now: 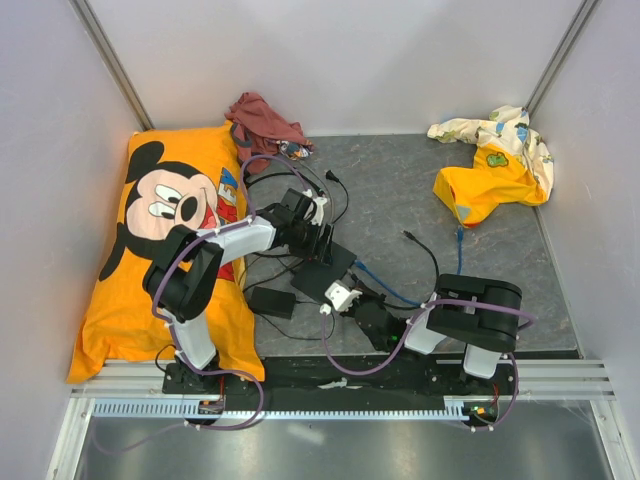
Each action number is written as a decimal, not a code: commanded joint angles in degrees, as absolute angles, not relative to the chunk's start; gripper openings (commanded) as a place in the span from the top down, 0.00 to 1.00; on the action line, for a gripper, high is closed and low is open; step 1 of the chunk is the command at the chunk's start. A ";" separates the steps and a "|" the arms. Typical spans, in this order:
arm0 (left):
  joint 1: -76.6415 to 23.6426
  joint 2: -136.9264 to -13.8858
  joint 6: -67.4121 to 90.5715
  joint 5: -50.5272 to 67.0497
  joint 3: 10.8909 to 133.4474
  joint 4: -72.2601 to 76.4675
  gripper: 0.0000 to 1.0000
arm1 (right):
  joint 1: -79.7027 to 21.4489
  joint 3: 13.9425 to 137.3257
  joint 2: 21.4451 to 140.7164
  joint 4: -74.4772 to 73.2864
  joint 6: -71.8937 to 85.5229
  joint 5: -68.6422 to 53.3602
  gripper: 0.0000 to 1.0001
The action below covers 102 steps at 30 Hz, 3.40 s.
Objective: Insert the plug into the switch port
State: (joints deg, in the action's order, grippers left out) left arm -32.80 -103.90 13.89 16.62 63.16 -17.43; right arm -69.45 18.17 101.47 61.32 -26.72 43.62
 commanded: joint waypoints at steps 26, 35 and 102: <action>-34.89 -87.36 45.43 27.25 44.30 16.60 0.25 | -67.76 16.96 76.12 41.40 -12.04 36.21 1.00; -37.62 -91.49 55.97 25.58 39.91 30.90 0.30 | -67.76 15.73 72.33 42.97 -8.88 35.51 1.00; -34.98 -92.12 48.10 26.82 40.86 24.42 0.52 | -46.93 25.31 69.51 22.50 0.44 0.19 1.00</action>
